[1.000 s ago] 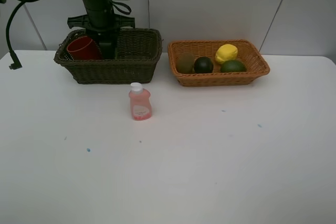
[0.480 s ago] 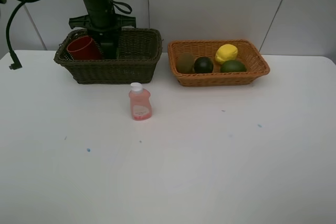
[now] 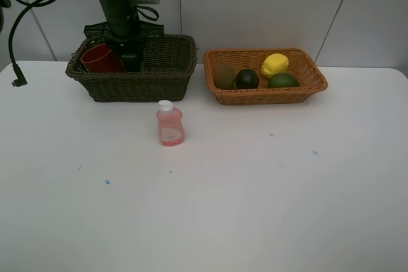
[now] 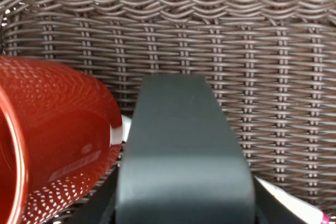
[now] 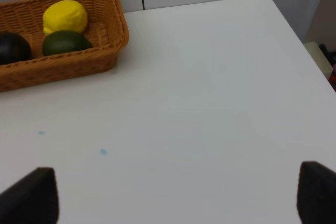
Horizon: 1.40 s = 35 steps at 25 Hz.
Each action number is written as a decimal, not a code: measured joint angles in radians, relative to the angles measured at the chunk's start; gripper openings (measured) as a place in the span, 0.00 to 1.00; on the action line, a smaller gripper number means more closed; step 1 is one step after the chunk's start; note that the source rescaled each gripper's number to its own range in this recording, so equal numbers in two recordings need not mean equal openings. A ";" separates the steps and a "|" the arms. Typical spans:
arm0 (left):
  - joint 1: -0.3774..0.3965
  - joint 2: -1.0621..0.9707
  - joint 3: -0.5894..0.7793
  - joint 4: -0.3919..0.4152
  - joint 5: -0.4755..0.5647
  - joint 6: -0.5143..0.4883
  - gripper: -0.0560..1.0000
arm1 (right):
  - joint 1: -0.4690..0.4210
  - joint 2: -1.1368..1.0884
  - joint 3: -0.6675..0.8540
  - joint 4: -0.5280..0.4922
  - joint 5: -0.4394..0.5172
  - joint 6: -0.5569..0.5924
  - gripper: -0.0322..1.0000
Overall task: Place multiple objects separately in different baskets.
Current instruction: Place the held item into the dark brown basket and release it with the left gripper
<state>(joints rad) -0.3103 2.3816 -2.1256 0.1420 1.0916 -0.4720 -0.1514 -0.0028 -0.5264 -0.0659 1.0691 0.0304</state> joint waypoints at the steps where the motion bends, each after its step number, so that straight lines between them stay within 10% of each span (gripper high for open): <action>1: 0.000 0.000 0.000 0.000 0.000 0.003 0.49 | 0.000 0.000 0.000 0.000 0.000 0.000 0.99; 13: 0.000 0.001 0.000 -0.003 0.005 0.037 0.49 | 0.000 0.000 0.000 0.000 0.000 0.000 0.99; 20: 0.000 0.001 -0.003 0.026 -0.004 0.037 0.89 | 0.000 0.000 0.000 0.000 0.000 0.000 0.99; 35: 0.000 0.001 -0.003 0.021 -0.004 0.039 0.92 | 0.000 0.000 0.000 0.000 0.000 0.000 0.99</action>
<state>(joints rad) -0.3103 2.3828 -2.1288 0.1630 1.0877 -0.4325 -0.1514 -0.0028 -0.5264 -0.0659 1.0691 0.0304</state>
